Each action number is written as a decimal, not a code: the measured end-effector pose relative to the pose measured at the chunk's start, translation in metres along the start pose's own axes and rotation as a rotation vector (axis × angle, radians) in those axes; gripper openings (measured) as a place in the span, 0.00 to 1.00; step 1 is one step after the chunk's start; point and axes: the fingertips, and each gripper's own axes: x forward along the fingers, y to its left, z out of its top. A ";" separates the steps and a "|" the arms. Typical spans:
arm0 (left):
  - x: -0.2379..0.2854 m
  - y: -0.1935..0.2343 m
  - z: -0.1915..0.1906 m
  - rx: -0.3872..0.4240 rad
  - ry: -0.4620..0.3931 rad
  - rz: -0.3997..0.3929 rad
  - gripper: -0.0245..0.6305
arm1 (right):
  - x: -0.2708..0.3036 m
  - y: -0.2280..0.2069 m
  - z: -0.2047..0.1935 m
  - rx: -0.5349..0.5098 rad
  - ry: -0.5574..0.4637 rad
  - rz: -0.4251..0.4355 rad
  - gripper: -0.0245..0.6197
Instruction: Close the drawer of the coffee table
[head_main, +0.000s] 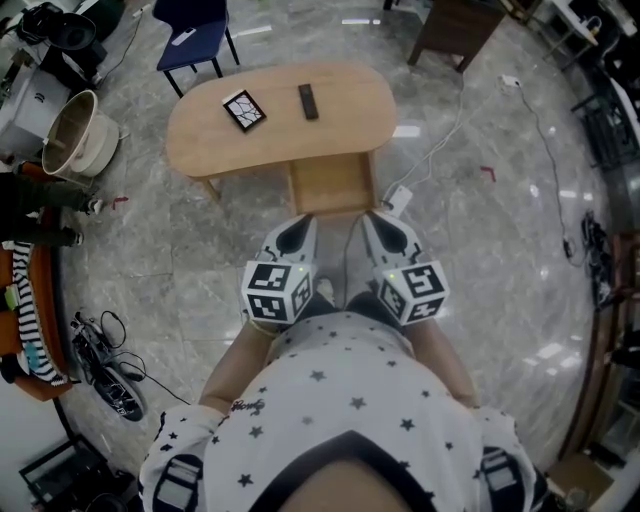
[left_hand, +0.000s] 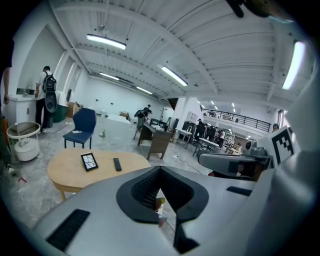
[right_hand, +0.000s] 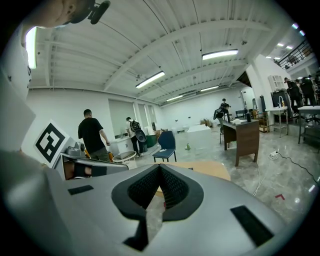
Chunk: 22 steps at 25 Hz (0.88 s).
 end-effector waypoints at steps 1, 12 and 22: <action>0.001 0.003 0.001 -0.003 -0.001 0.003 0.05 | 0.002 -0.002 0.001 0.001 -0.002 -0.005 0.05; 0.013 0.022 -0.008 -0.022 0.030 0.047 0.05 | 0.003 -0.028 -0.004 0.028 0.008 -0.053 0.05; 0.048 0.031 -0.008 -0.065 0.037 0.111 0.05 | 0.023 -0.074 -0.012 0.028 0.069 -0.034 0.05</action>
